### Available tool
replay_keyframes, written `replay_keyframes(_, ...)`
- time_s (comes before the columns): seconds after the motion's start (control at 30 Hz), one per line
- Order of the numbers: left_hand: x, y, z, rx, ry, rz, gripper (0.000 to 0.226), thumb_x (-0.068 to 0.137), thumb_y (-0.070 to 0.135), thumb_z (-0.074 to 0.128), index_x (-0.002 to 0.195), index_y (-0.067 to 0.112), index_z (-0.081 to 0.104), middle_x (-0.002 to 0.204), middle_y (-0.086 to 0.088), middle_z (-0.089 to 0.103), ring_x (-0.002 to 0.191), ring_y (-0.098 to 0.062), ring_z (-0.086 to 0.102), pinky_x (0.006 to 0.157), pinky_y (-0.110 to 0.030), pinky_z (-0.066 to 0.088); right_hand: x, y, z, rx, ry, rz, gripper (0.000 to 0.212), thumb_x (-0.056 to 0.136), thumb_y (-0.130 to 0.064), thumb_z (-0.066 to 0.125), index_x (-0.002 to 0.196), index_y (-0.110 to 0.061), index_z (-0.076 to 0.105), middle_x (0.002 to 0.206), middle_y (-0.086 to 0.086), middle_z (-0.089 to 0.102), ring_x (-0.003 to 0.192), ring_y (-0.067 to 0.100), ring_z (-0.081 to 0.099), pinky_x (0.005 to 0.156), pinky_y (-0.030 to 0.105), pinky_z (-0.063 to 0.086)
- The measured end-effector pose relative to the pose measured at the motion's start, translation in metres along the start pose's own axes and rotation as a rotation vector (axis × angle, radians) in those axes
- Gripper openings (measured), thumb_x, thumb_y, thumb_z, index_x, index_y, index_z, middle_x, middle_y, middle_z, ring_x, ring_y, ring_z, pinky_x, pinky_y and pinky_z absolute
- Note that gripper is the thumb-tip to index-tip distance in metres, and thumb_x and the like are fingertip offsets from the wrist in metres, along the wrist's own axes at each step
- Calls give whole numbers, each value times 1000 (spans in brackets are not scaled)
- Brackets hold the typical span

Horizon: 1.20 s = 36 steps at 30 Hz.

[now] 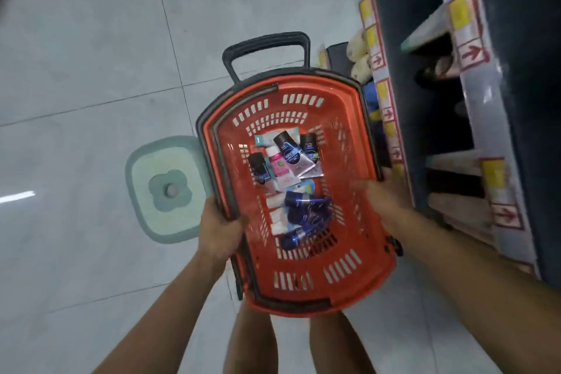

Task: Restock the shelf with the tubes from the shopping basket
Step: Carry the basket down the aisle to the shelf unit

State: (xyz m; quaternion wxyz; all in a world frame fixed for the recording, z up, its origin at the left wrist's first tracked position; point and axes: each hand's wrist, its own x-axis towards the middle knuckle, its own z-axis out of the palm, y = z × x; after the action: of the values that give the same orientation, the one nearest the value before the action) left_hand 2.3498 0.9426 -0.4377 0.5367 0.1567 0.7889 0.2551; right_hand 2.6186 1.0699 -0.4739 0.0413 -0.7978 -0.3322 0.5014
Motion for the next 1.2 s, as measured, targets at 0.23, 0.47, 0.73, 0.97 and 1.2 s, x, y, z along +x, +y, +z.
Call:
replay_keyframes(0.23,85,-47,40,-139,-41,-78,51,86,16,82,131,23,59,110,5,78,95,-12,77,79,-37,63,64,10,36,-44,37,24,50,65,-37,80,113,-30,67,95,-1,75,83,23,74,82,46,61)
replay_keyframes(0.47,131,-55,65,-138,-40,-58,53,82,13,86,118,37,56,103,12,76,90,-1,75,83,-37,60,119,25,41,-20,79,14,44,82,-17,75,125,-21,64,102,1,72,87,22,71,84,46,61)
replay_keyframes(0.73,149,-47,80,-113,-81,-26,64,86,10,82,132,30,42,105,8,67,79,11,70,60,-16,57,153,19,37,-37,8,-30,52,86,-14,72,135,-21,57,110,1,68,97,21,67,90,46,57)
replay_keyframes(0.97,161,-42,78,-118,-142,-31,78,83,15,84,147,27,41,115,8,69,97,-1,73,81,-33,60,172,22,41,-126,35,-89,57,88,-16,70,141,-20,48,111,-2,60,96,20,59,87,39,49)
replay_keyframes(1.2,142,-18,61,-35,-134,-89,65,95,20,71,152,25,40,118,14,62,83,-2,67,79,-25,53,138,22,50,-441,166,-120,77,79,-45,68,143,-12,41,134,15,50,121,35,53,101,54,49)
